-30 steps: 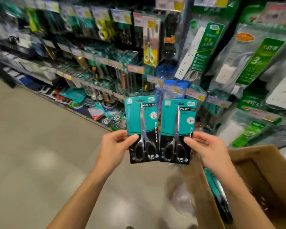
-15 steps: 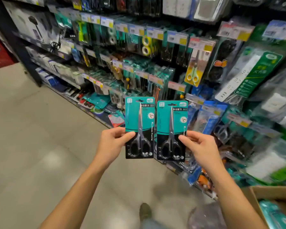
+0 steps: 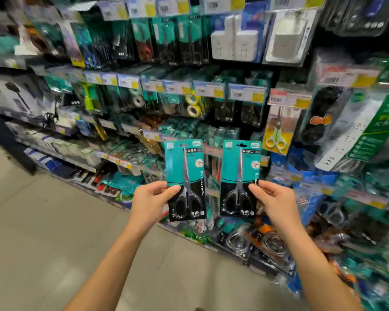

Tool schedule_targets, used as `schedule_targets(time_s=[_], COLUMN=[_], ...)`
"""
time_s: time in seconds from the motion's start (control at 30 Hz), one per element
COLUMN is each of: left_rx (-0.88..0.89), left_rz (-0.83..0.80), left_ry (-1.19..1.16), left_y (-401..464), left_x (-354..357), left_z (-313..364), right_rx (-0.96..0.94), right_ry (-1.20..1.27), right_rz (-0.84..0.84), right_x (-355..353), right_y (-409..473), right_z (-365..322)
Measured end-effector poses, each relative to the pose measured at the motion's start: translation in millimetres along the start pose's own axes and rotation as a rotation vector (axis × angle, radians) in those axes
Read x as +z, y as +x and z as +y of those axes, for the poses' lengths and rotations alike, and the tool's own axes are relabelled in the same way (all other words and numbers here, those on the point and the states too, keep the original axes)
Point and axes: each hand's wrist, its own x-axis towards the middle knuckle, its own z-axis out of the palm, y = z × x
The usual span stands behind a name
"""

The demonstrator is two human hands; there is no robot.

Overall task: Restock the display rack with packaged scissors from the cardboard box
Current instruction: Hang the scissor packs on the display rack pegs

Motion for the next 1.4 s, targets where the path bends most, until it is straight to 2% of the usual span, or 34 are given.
schedule_targets(time_s=[0.1, 0.2, 0.33, 0.6, 0.9, 1.2, 1.4], left_rx=[0.041, 0.015, 0.002, 0.071, 0.169, 0.159, 0.177], left_rz=[-0.041, -0.086, -0.143, -0.326, -0.517, -0.523, -0.484], left_ry=[0.051, 0.013, 0.096, 0.178, 0.211, 0.199, 0.155], left_y=[52.9, 96.0, 146.6, 236.2, 312.4, 336.5, 331.0], left_x=[-3.9, -2.2, 14.1, 51.0, 60.5, 62.7, 66.7], left_z=[-2.5, -10.2, -24.1, -33.8, -36.6, -43.5, -39.3], right_rx=[0.009, 0.013, 0.036, 0.070, 0.055, 0.006, -0.039], right_ry=[0.012, 0.007, -0.006, -0.048, -0.102, -0.105, -0.058], right_rz=[0.065, 0.098, 0.167, 0.297, 0.484, 0.536, 0.470], right_x=[12.4, 22.8, 33.8, 45.4, 63.0, 62.2, 55.1], right_y=[36.1, 63.7, 91.3, 127.2, 167.2, 165.0, 172.7], right_z=[0.6, 0.7, -2.5, -8.9, -16.1, -12.0, -26.5])
